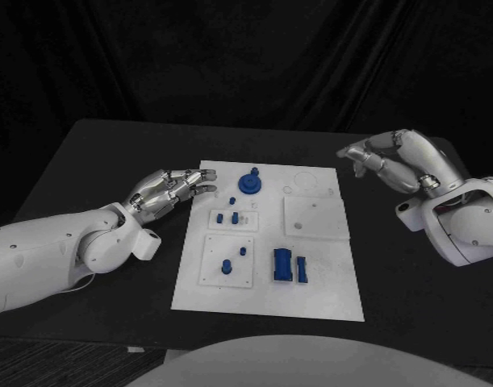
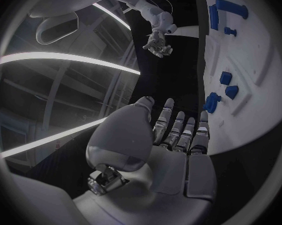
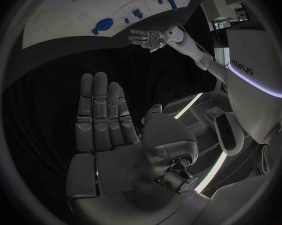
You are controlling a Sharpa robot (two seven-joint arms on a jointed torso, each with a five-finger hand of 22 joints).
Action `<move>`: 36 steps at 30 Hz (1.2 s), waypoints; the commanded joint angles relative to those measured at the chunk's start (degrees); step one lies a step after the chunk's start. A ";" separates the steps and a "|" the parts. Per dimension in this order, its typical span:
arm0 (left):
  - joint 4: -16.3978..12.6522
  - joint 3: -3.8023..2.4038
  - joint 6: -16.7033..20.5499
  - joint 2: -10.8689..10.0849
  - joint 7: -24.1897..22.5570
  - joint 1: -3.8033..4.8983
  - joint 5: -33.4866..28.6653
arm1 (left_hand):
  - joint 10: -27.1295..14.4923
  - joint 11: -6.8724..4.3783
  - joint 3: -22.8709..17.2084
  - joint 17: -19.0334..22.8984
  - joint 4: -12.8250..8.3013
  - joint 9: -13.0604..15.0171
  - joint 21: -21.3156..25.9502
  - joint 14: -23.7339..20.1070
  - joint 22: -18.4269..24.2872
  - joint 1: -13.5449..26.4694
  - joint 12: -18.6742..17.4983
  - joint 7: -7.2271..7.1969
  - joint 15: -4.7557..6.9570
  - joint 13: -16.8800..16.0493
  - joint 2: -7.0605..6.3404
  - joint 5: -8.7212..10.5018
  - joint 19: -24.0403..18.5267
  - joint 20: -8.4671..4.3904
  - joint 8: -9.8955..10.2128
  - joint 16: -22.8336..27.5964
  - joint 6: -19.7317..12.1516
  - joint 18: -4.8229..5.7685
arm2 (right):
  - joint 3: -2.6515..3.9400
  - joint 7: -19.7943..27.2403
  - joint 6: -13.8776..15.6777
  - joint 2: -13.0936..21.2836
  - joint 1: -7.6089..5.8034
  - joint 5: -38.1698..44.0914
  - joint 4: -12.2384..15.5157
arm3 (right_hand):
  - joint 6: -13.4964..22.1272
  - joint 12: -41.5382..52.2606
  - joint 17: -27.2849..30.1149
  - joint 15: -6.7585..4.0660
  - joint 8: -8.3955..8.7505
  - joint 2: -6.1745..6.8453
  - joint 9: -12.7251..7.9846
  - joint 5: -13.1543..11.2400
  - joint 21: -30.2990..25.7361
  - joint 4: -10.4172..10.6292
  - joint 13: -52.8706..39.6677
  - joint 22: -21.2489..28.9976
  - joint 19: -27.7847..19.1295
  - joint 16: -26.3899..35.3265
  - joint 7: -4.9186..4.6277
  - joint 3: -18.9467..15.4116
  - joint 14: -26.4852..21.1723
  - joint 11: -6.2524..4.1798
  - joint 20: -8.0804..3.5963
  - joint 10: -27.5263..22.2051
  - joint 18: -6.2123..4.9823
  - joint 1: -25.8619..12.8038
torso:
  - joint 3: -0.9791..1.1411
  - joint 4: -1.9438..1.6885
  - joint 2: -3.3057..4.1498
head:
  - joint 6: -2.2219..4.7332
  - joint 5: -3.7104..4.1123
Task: Assemble the parts on the task board
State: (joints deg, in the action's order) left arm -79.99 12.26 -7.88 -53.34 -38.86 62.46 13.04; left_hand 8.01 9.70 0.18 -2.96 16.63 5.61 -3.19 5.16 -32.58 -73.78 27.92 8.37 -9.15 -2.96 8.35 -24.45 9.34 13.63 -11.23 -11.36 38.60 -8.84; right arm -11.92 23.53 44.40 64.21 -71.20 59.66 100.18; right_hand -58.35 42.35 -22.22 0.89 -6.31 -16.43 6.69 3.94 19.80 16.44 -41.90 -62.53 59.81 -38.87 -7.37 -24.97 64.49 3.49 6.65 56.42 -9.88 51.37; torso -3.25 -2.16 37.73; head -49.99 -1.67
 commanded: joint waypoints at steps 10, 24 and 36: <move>-0.25 -0.08 9.27 1.12 -19.15 0.25 -0.08 | -7.34 -9.97 12.54 2.96 0.12 -2.64 3.19 -5.16 32.58 0.85 -17.41 -6.44 6.59 1.52 0.73 8.00 -9.34 -6.59 7.96 11.36 -10.93 0.31 | -0.02 12.61 -12.90 -2.15 1.63 -25.33 -6.43 | 31.99 -32.14 21.27 8.86 3.79 1.03 -4.10 1.58 -19.17 0.06 35.71 57.44 -57.77 37.97 6.80 0.82 -59.02 3.10 9.94 -45.13 5.37 5.28 | 0.36 0.44 -1.96 | -0.01 -1.15; -0.07 -0.42 9.58 1.52 0.29 0.02 -0.43 | -8.01 -9.70 8.49 2.96 -6.24 -5.61 3.19 -5.16 32.58 29.29 -27.92 -8.37 9.15 2.96 -2.39 14.81 -9.34 -8.60 11.23 11.36 -28.04 2.66 | 0.42 10.83 -12.25 -3.28 2.46 -25.40 -7.67 | 50.68 -42.35 22.22 -0.89 6.31 10.91 -6.69 -3.94 -19.80 -11.17 41.90 62.53 -59.81 38.87 7.37 17.23 -64.49 -3.49 -1.32 -56.42 9.88 -32.71 | 0.68 0.54 -2.02 | 0.72 -0.96; -3.92 -5.03 26.09 4.30 3.70 -0.88 -5.34 | -8.01 -9.70 4.93 2.96 -10.23 -5.61 3.19 -5.16 32.58 46.97 -27.92 -8.37 9.15 2.96 -8.35 18.65 -9.34 -13.63 11.23 11.36 -32.25 8.84 | 5.96 8.63 -6.48 -11.11 6.59 -41.92 -8.90 | 58.35 -42.35 22.22 -0.89 6.31 16.43 -6.69 -3.94 -19.80 -16.44 41.90 62.53 -59.81 38.87 7.37 24.97 -64.49 -3.49 -6.65 -56.42 9.88 -51.37 | 2.11 1.44 -4.53 | 8.97 0.50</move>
State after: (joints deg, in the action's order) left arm -83.37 7.36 9.83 -49.33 -36.51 61.65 10.84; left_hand -0.01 -0.59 6.87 -0.07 8.71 0.17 -0.19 0.02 -0.05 -36.36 0.59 -0.09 -0.60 -0.12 3.73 -7.90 -0.01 1.87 -0.49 -0.20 8.68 -5.67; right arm -5.97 33.79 34.10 53.40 -64.92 25.80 91.39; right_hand -0.20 0.20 -0.05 0.30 -0.20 -0.08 0.05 0.20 0.20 0.00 -0.05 -0.05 0.01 -0.21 0.01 -0.15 0.02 0.01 0.29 0.20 -0.40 0.50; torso -1.71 -1.08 34.18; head -42.79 -1.53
